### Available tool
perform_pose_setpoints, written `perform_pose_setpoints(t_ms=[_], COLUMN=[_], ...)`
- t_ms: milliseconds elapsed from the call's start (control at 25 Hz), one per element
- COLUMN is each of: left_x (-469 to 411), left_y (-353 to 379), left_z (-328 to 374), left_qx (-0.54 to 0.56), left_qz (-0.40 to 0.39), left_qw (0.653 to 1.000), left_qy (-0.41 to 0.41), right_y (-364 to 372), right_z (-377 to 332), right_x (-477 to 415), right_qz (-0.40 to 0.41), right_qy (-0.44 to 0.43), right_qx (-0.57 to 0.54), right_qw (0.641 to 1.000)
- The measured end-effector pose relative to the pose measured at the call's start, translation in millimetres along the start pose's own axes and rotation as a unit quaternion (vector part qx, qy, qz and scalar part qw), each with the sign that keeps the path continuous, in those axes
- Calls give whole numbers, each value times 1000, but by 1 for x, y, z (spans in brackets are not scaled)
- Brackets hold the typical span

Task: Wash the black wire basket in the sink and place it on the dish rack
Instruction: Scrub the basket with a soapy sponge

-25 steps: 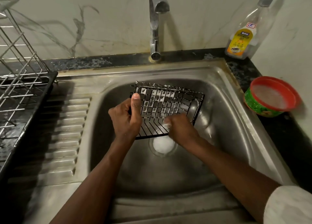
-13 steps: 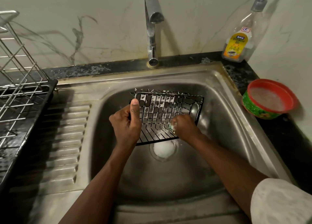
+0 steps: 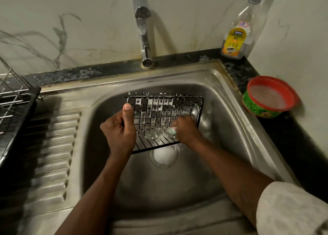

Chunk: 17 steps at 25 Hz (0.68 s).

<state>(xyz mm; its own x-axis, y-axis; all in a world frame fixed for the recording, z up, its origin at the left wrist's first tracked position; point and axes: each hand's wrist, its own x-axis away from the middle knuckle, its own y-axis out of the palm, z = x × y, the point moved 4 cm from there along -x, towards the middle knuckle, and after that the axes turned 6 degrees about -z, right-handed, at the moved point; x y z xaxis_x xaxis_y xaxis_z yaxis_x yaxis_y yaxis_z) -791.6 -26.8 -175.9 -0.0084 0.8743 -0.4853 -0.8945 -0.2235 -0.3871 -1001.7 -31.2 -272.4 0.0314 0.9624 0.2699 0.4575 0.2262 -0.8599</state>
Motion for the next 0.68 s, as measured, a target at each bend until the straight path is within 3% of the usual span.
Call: perform_pose_setpoints(t_ms=[80,240,360,520,680], left_x=[0,0,-1,0,-1], left_y=[0,-3,-2,0,0], left_z=[0,-3,0,2,0], left_qx=[-3,-8,-5,-15,-15], left_qz=[4,12,16,19,16], left_qw=[1000,1000,1000,1000,1000], left_qy=[-1,-9,-18,-13,-3], right_y=[-8,-17,-25,-26,-23], right_z=[12,-7,-4,-1,-30], right_x=[0,7,17,36,48], right_qz=[-14,-34,-23,-35,-62], right_qy=[8,-29,23,126,112], right_qx=[79,136,181,140,99], right_qw=[997,990,983,981,987])
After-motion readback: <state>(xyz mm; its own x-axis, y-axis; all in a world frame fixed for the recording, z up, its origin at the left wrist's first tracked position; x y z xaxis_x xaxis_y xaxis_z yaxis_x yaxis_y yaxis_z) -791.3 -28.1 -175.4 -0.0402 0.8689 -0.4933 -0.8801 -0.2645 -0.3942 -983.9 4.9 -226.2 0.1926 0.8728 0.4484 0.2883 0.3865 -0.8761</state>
